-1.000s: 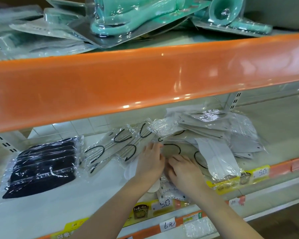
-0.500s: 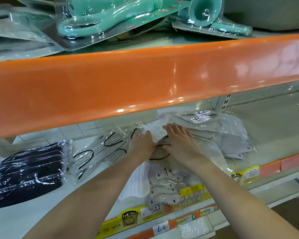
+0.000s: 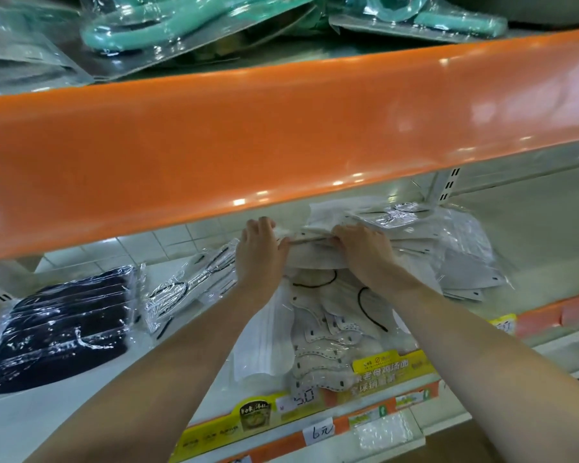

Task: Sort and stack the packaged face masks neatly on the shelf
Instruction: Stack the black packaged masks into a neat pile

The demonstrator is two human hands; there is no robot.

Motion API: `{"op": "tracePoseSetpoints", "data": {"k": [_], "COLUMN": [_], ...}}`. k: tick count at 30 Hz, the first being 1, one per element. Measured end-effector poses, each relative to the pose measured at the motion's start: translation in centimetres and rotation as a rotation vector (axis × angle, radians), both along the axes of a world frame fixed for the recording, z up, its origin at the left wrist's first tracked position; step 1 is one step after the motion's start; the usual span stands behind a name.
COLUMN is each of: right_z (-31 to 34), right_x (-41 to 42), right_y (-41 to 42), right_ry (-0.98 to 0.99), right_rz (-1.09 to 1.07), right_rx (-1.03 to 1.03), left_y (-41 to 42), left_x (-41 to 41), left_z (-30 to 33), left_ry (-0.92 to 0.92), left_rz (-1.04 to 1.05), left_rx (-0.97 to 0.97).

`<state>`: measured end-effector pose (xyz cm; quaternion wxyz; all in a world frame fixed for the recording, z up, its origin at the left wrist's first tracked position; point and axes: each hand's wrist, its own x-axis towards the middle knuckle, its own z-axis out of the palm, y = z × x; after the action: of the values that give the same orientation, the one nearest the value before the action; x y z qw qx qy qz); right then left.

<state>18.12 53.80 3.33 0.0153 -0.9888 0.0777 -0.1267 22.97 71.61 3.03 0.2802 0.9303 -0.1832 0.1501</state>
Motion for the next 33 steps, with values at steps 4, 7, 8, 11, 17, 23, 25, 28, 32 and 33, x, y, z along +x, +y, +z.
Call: {"op": "tracePoseSetpoints", "data": {"k": [4, 7, 8, 11, 17, 23, 25, 28, 32, 33], "right_z": [0.1, -0.1, -0.1, 0.0, 0.4, -0.1, -0.2, -0.2, -0.5, -0.5], "right_x": [-0.4, -0.7, -0.7, -1.0, -2.1, -1.9, -2.0, -2.1, -1.9, -1.9], "right_y": [-1.9, -3.3, -3.7, -4.2, -4.1, -4.3, -4.2, -3.9, -3.3, -3.0], "right_ry": [-0.111, -0.043, -0.039, -0.056, -0.038, 0.042, -0.005, -0.027, -0.043, -0.033], "right_rz": [-0.082, -0.153, -0.159, -0.09, 0.048, 0.0, 0.002, 0.078, 0.162, 0.161], "right_rx": [0.194, 0.337, 0.396, 0.486, 0.359, 0.319, 0.432, 0.403, 0.32, 0.324], "left_y": [-0.1, -0.3, -0.3, -0.6, -2.0, -5.5, -6.8, -8.1, -8.7, -8.7], "left_x": [0.2, 0.1, 0.0, -0.3, -1.3, -1.6, -1.9, -2.0, -2.2, -2.2], "left_z": [-0.5, -1.3, -1.7, -2.8, -2.9, -0.5, 0.4, 0.4, -0.5, -0.7], "left_ry": [0.004, 0.013, 0.009, 0.014, 0.078, 0.592, 0.831, 0.947, 1.081, 1.076], "left_rz": [0.066, 0.001, -0.044, -0.17, -0.233, -0.182, -0.177, -0.114, -0.017, 0.015], "left_rx": [-0.051, -0.019, -0.007, 0.008, -0.049, -0.565, -0.807, -0.985, -1.094, -1.12]}}
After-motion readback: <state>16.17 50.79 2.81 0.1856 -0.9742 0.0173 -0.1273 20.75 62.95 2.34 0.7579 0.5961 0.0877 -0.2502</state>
